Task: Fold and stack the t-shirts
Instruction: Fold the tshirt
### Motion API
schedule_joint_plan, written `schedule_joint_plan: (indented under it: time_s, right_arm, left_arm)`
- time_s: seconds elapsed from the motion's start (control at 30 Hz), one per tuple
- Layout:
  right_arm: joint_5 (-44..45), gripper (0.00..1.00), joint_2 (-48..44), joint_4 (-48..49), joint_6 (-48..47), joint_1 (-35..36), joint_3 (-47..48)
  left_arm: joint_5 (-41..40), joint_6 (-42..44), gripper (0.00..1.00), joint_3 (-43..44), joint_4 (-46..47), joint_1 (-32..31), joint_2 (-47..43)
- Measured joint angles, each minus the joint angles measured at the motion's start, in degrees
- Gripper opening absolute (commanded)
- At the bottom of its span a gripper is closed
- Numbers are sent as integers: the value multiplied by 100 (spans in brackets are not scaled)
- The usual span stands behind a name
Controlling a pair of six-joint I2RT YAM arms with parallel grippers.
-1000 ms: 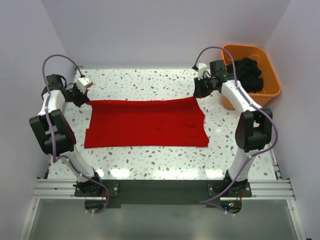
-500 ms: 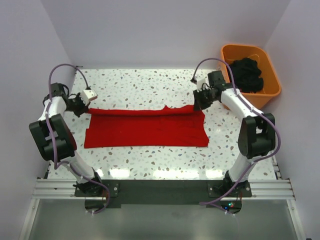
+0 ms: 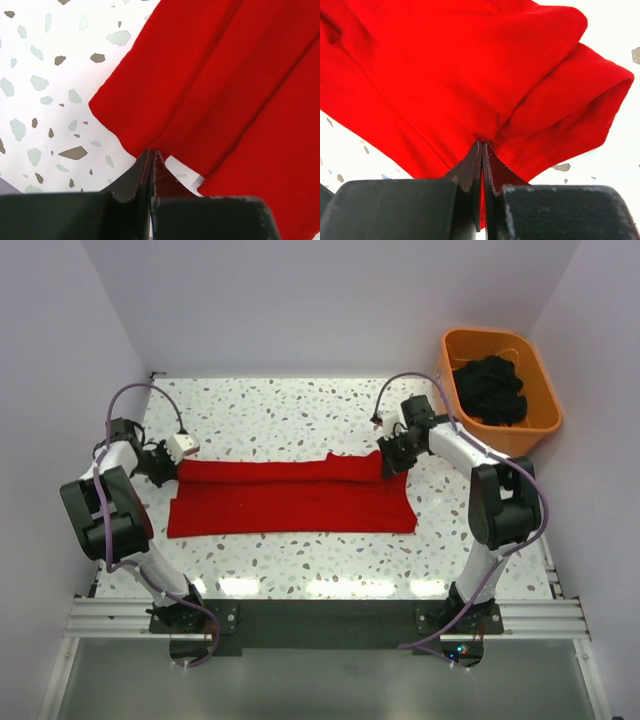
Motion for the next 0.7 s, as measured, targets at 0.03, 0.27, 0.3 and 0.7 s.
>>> schedule_joint_plan:
  time_s: [0.03, 0.27, 0.3, 0.7]
  right_arm:
    - [17, 0, 52, -4, 0, -2, 13]
    - [46, 0, 133, -111, -2, -4, 363]
    - [46, 0, 125, -118, -4, -4, 431]
    - [2, 0, -361, -293, -87, -4, 286]
  left_arm:
    - [-2, -7, 0, 0, 17, 0, 2]
    - [24, -151, 0, 94, 9, 0, 2]
    - [33, -160, 0, 151, -15, 0, 2]
    - [138, -146, 0, 378, -197, 17, -289]
